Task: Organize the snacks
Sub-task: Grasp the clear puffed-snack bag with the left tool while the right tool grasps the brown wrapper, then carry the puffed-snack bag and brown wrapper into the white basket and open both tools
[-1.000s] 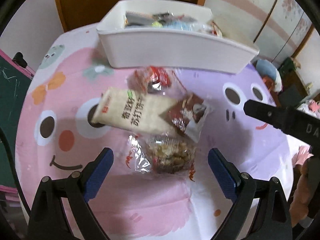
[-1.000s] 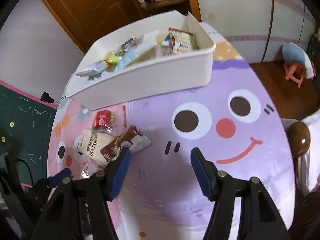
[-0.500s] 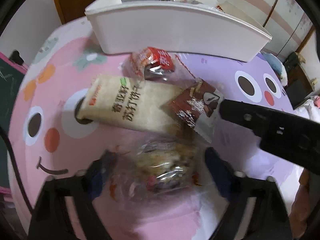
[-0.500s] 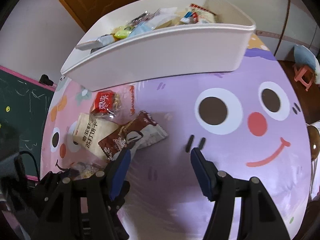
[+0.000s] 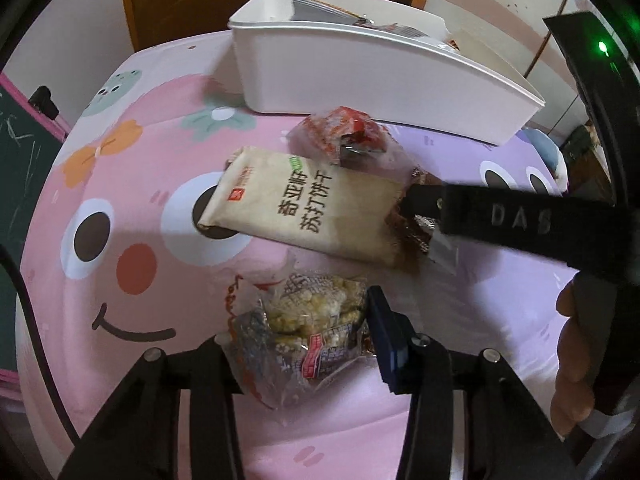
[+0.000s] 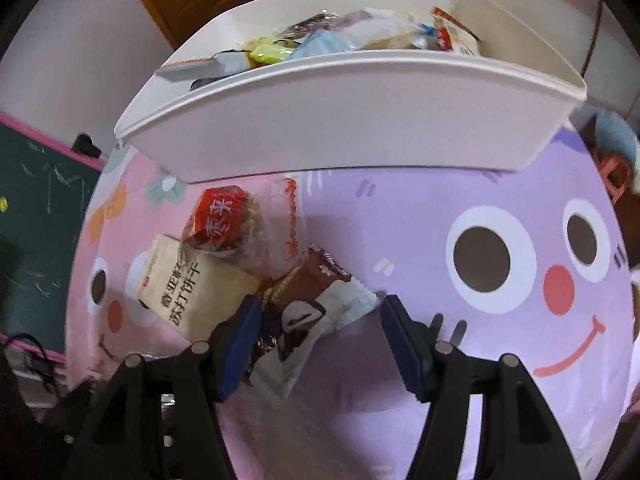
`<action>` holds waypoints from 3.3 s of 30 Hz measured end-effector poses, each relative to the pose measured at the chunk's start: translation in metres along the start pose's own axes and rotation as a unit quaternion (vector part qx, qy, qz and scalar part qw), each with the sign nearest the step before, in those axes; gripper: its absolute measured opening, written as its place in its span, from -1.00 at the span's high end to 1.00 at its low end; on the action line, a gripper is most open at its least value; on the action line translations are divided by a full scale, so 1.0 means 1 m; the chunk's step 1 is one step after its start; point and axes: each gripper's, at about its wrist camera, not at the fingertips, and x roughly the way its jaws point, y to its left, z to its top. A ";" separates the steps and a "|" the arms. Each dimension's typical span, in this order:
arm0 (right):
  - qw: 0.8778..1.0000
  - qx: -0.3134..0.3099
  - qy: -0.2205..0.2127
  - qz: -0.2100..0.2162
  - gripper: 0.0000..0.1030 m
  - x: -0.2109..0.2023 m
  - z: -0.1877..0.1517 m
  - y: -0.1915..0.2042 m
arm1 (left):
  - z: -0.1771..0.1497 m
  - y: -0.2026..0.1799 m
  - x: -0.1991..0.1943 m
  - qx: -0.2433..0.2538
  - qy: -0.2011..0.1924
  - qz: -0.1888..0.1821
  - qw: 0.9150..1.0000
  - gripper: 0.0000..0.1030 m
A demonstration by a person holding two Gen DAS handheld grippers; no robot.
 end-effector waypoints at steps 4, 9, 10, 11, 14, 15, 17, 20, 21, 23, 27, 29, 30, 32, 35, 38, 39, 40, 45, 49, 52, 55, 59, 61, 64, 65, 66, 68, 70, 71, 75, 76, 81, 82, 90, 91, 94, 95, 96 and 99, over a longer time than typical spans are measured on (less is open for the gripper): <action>0.999 -0.030 -0.011 -0.007 0.05 -0.002 -0.006 0.002 | -0.003 0.006 -0.002 -0.004 -0.003 -0.001 1.000 0.17; 0.998 -0.056 -0.013 -0.016 0.45 -0.007 -0.015 -0.002 | -0.005 0.008 -0.003 -0.008 -0.004 0.000 1.000 0.17; 0.998 -0.054 -0.013 -0.013 0.47 -0.009 -0.017 -0.005 | -0.005 0.008 -0.004 -0.008 -0.004 0.000 1.000 0.17; 0.999 -0.051 -0.014 -0.010 0.50 -0.010 -0.018 -0.007 | -0.006 0.008 -0.005 -0.008 -0.004 0.001 1.000 0.17; 0.999 -0.038 -0.013 0.000 0.55 -0.015 -0.022 -0.015 | -0.007 0.007 -0.009 -0.007 -0.005 0.004 1.000 0.17; 0.999 -0.034 -0.013 0.002 0.56 -0.017 -0.024 -0.017 | -0.007 0.007 -0.010 -0.007 -0.006 0.004 1.000 0.18; 1.000 -0.026 -0.015 0.004 0.57 -0.023 -0.028 -0.023 | -0.006 0.006 -0.016 -0.008 -0.009 0.000 1.000 0.18; 0.999 -0.022 -0.023 0.011 0.57 -0.038 -0.032 -0.029 | 0.000 0.004 -0.032 -0.008 -0.023 -0.008 1.000 0.18; 0.999 -0.023 -0.028 0.011 0.57 -0.043 -0.033 -0.030 | 0.002 0.003 -0.036 -0.007 -0.027 -0.010 1.000 0.18; 0.999 -0.024 -0.040 0.016 0.58 -0.056 -0.033 -0.029 | 0.008 0.000 -0.048 -0.005 -0.038 -0.014 0.999 0.18; 0.997 -0.035 -0.072 0.025 0.58 -0.086 -0.031 -0.026 | 0.025 -0.006 -0.073 0.005 -0.060 -0.022 0.998 0.18; 0.995 -0.043 -0.090 0.027 0.58 -0.103 -0.028 -0.023 | 0.035 -0.010 -0.086 0.013 -0.070 -0.023 0.997 0.18; 0.994 -0.045 -0.099 0.029 0.58 -0.110 -0.025 -0.022 | 0.041 -0.011 -0.093 0.017 -0.077 -0.023 0.997 0.18; 0.991 -0.052 -0.118 0.031 0.58 -0.128 -0.018 -0.023 | 0.052 -0.015 -0.107 0.028 -0.091 -0.020 0.995 0.18; 0.987 -0.061 -0.148 0.028 0.58 -0.154 -0.008 -0.023 | 0.069 -0.019 -0.128 0.047 -0.115 -0.011 0.992 0.18; 0.983 -0.065 -0.168 0.026 0.58 -0.170 0.004 -0.021 | 0.087 -0.024 -0.144 0.065 -0.131 0.002 0.989 0.18; 0.982 -0.066 -0.173 0.026 0.58 -0.175 0.008 -0.021 | 0.093 -0.026 -0.148 0.068 -0.133 0.005 0.989 0.18; 0.981 -0.066 -0.180 0.025 0.58 -0.180 0.013 -0.021 | 0.099 -0.027 -0.152 0.071 -0.135 0.008 0.988 0.18; 0.975 -0.075 -0.211 0.003 0.58 -0.203 0.037 -0.017 | 0.135 -0.039 -0.170 0.093 -0.162 0.036 0.982 0.18; 0.967 -0.082 -0.242 -0.014 0.57 -0.224 0.061 -0.015 | 0.165 -0.051 -0.184 0.109 -0.184 0.052 0.976 0.17; 0.962 -0.079 -0.261 -0.024 0.57 -0.237 0.082 -0.016 | 0.188 -0.058 -0.193 0.115 -0.205 0.062 0.970 0.17; 0.958 -0.074 -0.276 -0.034 0.57 -0.245 0.104 -0.017 | 0.213 -0.065 -0.198 0.116 -0.229 0.079 0.963 0.17; 0.953 -0.064 -0.292 -0.038 0.57 -0.254 0.131 -0.021 | 0.246 -0.066 -0.192 0.099 -0.237 0.087 0.962 0.17; 0.953 -0.057 -0.296 -0.038 0.57 -0.255 0.143 -0.024 | 0.259 -0.065 -0.185 0.091 -0.234 0.087 0.964 0.17; 0.952 -0.052 -0.300 -0.043 0.57 -0.253 0.158 -0.026 | 0.277 -0.062 -0.171 0.084 -0.226 0.086 0.967 0.17; 0.952 -0.050 -0.300 -0.044 0.57 -0.251 0.162 -0.026 | 0.280 -0.061 -0.167 0.081 -0.222 0.086 0.968 0.17; 0.952 -0.048 -0.298 -0.046 0.56 -0.246 0.168 -0.028 | 0.284 -0.060 -0.160 0.078 -0.216 0.083 0.970 0.17; 0.955 -0.044 -0.290 -0.046 0.56 -0.237 0.175 -0.030 | 0.290 -0.058 -0.148 0.073 -0.207 0.080 0.972 0.17; 0.959 -0.041 -0.277 -0.043 0.56 -0.224 0.184 -0.033 | 0.297 -0.056 -0.134 0.069 -0.199 0.081 0.974 0.16; 0.961 -0.039 -0.272 -0.043 0.56 -0.217 0.187 -0.035 | 0.298 -0.056 -0.128 0.069 -0.197 0.085 0.974 0.14; 0.972 -0.032 -0.232 -0.039 0.48 -0.182 0.197 -0.042 | 0.299 -0.055 -0.097 0.072 -0.183 0.107 0.975 -0.21; 0.974 -0.032 -0.220 -0.038 0.43 -0.172 0.199 -0.044 | 0.300 -0.056 -0.090 0.075 -0.177 0.109 0.975 -0.39; 0.982 -0.034 -0.174 -0.061 0.08 -0.131 0.198 -0.048 | 0.296 -0.052 -0.068 0.083 -0.161 0.117 0.976 -0.83; 0.983 -0.035 -0.171 -0.062 0.03 -0.127 0.197 -0.049 | 0.294 -0.050 -0.065 0.083 -0.157 0.118 0.977 -0.83; 0.986 -0.031 -0.155 -0.058 -0.02 -0.115 0.189 -0.053 | 0.287 -0.040 -0.057 0.077 -0.140 0.113 0.981 -0.83; 0.986 -0.032 -0.154 -0.056 -0.02 -0.115 0.187 -0.052 | 0.285 -0.039 -0.057 0.075 -0.137 0.112 0.981 -0.83; 0.987 -0.033 -0.151 -0.052 -0.02 -0.116 0.182 -0.051 | 0.279 -0.036 -0.060 0.071 -0.133 0.109 0.983 -0.83; 0.987 -0.034 -0.150 -0.051 -0.02 -0.116 0.180 -0.050 | 0.277 -0.035 -0.062 0.070 -0.132 0.109 0.983 -0.83; 0.987 -0.035 -0.150 -0.051 -0.02 -0.117 0.177 -0.049 | 0.274 -0.033 -0.063 0.068 -0.130 0.107 0.983 -0.83; 0.987 -0.036 -0.148 -0.047 -0.02 -0.121 0.169 -0.047 | 0.265 -0.026 -0.068 0.062 -0.121 0.101 0.986 -0.83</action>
